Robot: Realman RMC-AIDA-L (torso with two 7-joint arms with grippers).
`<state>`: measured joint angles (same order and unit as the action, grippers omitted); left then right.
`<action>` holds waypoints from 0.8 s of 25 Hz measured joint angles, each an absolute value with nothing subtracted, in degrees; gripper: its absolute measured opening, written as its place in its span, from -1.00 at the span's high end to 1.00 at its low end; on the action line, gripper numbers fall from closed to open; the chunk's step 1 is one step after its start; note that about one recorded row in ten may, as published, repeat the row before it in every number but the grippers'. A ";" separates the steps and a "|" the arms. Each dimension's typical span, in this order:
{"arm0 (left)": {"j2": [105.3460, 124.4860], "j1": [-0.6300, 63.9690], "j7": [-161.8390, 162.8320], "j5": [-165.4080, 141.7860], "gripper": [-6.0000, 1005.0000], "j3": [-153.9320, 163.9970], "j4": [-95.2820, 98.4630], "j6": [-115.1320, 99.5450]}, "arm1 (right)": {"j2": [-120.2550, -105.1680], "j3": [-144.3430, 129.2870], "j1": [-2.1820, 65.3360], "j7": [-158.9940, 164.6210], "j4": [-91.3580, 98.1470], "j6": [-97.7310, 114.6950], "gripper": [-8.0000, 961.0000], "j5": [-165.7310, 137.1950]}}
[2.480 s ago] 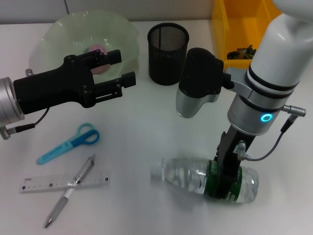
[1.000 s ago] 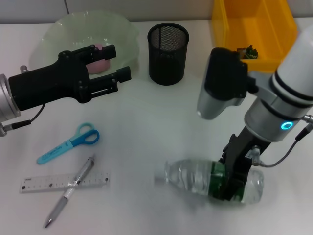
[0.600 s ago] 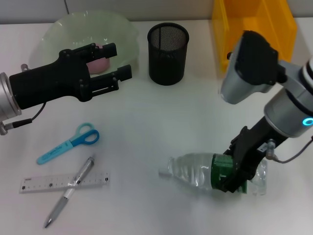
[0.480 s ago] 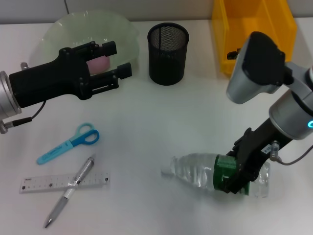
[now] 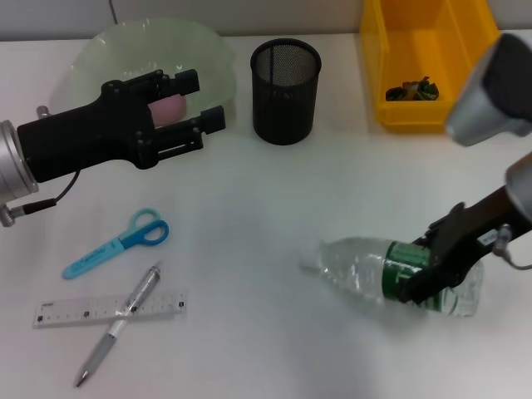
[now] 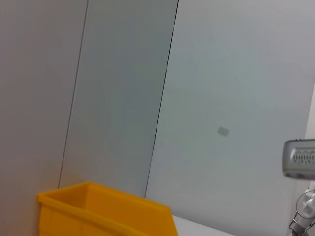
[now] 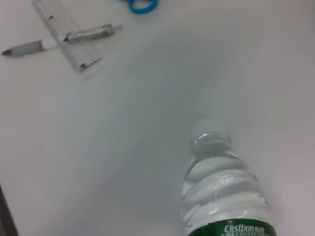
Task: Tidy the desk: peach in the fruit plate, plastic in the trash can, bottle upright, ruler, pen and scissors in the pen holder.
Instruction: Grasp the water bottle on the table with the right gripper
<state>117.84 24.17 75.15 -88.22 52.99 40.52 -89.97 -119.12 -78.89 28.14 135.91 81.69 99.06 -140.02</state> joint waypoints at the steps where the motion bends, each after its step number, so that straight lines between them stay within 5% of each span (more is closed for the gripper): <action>1: 117.85 24.17 75.15 -88.23 -0.26 52.99 40.48 -89.97 | -119.13 -77.40 27.28 135.77 82.31 98.89 -0.58 -140.33; 20: 117.95 24.15 75.15 -88.42 -0.26 52.99 40.25 -90.00 | -119.52 -74.18 24.55 138.84 82.97 91.29 -0.57 -144.71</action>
